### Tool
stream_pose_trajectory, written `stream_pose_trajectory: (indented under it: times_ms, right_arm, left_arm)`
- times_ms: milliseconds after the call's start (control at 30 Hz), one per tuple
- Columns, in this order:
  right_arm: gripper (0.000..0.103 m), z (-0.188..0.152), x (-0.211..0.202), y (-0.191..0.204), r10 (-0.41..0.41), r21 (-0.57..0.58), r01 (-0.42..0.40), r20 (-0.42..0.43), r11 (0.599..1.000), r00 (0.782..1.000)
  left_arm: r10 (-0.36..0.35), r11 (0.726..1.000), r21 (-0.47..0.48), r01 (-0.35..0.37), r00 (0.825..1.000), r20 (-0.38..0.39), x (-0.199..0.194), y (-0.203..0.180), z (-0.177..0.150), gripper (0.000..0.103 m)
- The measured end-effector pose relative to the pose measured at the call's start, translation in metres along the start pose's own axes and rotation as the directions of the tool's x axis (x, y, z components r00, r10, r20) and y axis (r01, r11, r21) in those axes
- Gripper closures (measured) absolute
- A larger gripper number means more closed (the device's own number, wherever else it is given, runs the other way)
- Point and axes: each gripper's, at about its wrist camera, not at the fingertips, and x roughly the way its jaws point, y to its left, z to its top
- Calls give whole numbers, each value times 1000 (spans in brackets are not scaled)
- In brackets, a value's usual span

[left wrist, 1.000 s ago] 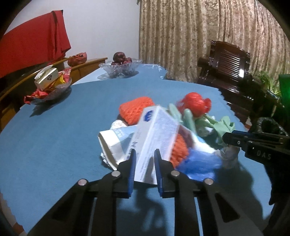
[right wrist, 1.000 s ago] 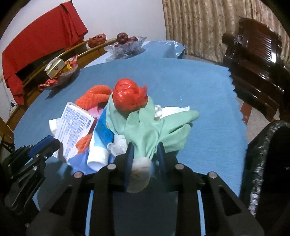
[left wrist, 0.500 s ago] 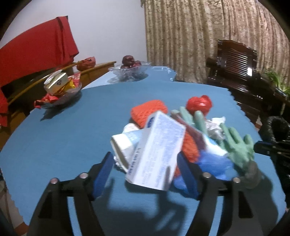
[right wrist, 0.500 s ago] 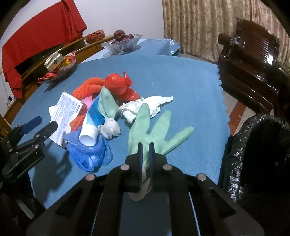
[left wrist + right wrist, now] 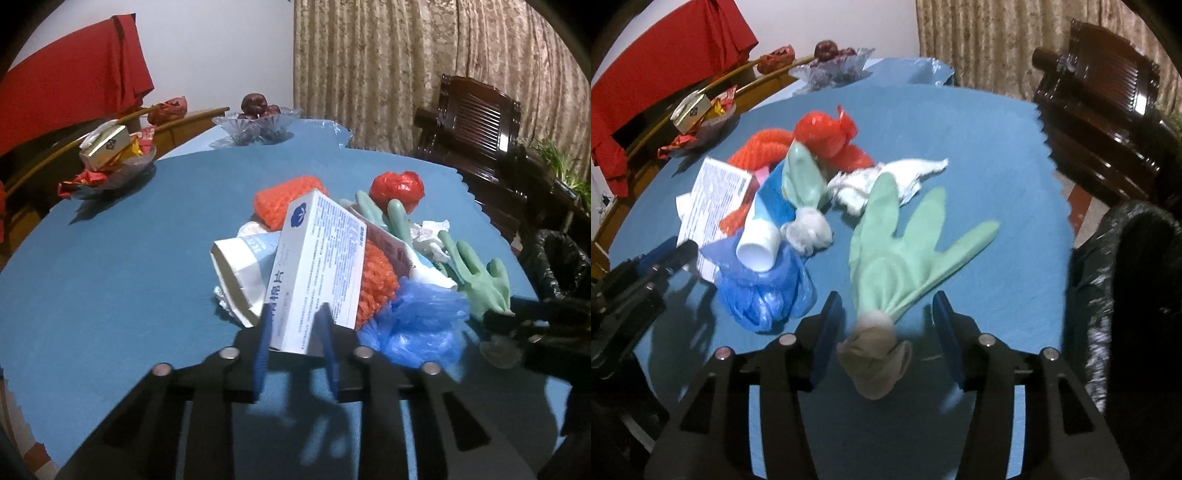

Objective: Collect trash
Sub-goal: 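Grasp the white medicine box with the left tool while the right tool grasps the green rubber glove, then lift the white box with the left tool while the right tool lifts the glove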

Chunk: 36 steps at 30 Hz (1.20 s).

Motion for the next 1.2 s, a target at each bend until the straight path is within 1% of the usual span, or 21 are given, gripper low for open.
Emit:
stream_pose_trajectory:
  times_ms: [33,133,200,233,267,333,433,467,533,667,800,900,967,1033,1133,1200]
  right_arm:
    - [68,-1,2,1,13,-2,-13,-12,1000,1000]
    - [72,-2,0,10,-6,-44,5,-3,999,1000]
    - [73,-1,-3,11,-3,-50,3,0,999,1000]
    - [73,-1,-5,9,4,-44,-4,1,999,1000]
    - [73,-1,-6,9,3,-43,-3,2,999,1000]
    - [73,0,-8,7,1,-40,-1,1,999,1000]
    - [74,0,-8,4,2,-33,-2,-2,999,1000]
    - [74,-1,-8,4,4,-32,-4,-3,999,1000]
    - [74,-1,-7,4,7,-30,-7,-3,1000,1000]
    - [74,0,-4,5,9,-30,-9,-4,1000,1000]
    - [74,0,-5,5,14,-35,-14,-4,999,1000]
    - [75,1,-10,5,21,-32,-20,13,999,1000]
    - [75,2,-14,5,24,-29,-24,24,999,999]
    - [75,3,-17,6,30,-32,-29,30,999,999]
    - [75,3,-19,7,31,-31,-30,31,999,999]
    - [75,2,-21,8,30,-30,-29,33,999,999]
  left_arm:
    - [-7,1000,-4,7,1000,-1,-2,0,0,84]
    - [-20,1000,2,20,1000,-6,-7,-3,-2,85]
    - [-20,1000,5,20,1000,-6,-8,-5,-2,85]
    - [-26,1000,5,26,1000,-8,-7,-6,-1,83]
    - [-27,1000,7,27,1000,-10,-6,-7,-1,73]
    - [-21,1000,4,21,1000,-20,-1,-6,-1,62]
    - [11,1000,-5,-11,999,-40,12,-2,-2,57]
    - [13,1000,-12,-14,999,-48,15,0,-3,53]
    - [-10,999,-34,9,998,-56,21,4,-2,47]
    - [-37,999,-24,35,997,-73,28,-1,-3,41]
    - [-53,998,-44,50,996,-70,26,2,-4,44]
    - [-52,998,-47,51,998,-29,12,2,-4,72]
    - [-57,997,-45,57,998,-13,4,2,-3,87]
    - [-66,996,-53,66,998,-15,2,4,-3,89]
    - [-71,996,-61,69,997,-29,2,4,-5,88]
    - [-68,996,-58,65,997,-47,5,3,-6,76]
